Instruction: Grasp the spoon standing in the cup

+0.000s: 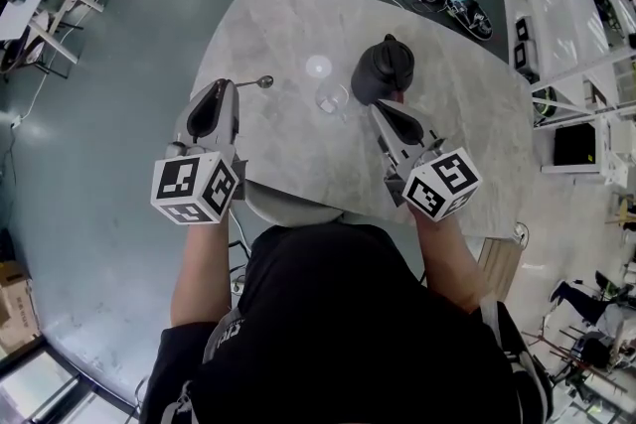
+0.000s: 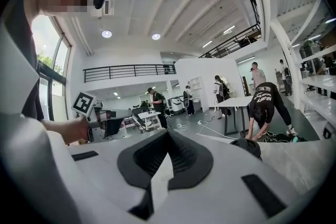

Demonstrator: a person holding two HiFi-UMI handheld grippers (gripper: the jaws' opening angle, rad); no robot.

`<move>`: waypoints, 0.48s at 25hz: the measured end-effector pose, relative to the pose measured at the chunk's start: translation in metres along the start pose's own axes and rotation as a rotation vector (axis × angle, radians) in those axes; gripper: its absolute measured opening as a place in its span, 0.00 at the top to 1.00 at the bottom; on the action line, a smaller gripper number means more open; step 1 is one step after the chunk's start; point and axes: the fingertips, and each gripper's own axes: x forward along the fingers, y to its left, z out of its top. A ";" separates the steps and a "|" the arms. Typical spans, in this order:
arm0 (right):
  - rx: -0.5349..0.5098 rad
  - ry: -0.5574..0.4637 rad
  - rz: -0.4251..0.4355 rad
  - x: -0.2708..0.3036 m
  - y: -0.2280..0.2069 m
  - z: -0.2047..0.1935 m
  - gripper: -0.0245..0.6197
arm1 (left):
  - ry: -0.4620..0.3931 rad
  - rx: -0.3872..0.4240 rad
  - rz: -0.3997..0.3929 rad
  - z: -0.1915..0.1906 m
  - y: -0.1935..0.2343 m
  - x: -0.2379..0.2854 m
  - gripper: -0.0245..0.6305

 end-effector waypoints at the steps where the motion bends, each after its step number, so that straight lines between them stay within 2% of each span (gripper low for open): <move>1: -0.006 0.001 0.003 0.001 0.001 0.001 0.98 | 0.003 -0.001 0.001 -0.001 0.001 0.000 0.89; 12: -0.008 0.000 0.001 0.005 -0.001 0.002 0.98 | 0.012 0.011 -0.007 -0.002 -0.003 0.007 0.89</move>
